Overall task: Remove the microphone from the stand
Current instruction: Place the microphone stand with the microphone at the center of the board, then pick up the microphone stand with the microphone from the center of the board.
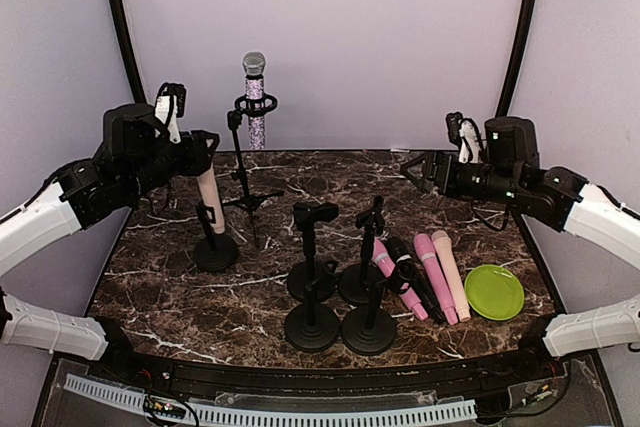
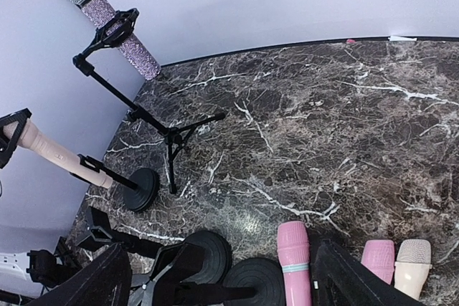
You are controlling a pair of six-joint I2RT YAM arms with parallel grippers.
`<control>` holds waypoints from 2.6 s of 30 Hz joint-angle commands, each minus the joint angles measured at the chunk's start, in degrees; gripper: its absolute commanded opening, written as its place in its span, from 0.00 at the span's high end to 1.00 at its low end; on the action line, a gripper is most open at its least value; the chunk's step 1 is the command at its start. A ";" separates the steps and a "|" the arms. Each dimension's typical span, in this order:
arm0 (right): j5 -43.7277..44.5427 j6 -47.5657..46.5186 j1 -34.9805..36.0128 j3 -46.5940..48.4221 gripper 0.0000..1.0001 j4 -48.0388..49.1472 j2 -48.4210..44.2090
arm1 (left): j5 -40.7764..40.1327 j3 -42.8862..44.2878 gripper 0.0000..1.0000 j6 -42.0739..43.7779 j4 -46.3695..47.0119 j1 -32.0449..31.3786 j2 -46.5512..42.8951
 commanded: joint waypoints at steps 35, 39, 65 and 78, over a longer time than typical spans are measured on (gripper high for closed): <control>2.65 -0.50 3.83 2.54 0.10 1.68 1.75 | -4.24 2.36 0.25 -3.19 -0.29 -15.44 3.02; 2.65 -0.51 4.04 3.51 0.10 1.60 2.37 | -1.52 3.64 0.19 -2.74 -4.72 -15.41 1.25; 7.47 -4.28 20.13 27.08 0.08 -2.21 16.24 | 22.96 -4.61 0.05 2.66 -9.28 8.38 -10.58; 14.16 -6.49 31.59 45.87 0.09 -5.89 35.48 | 21.85 -10.41 0.05 10.67 -4.18 10.18 -8.03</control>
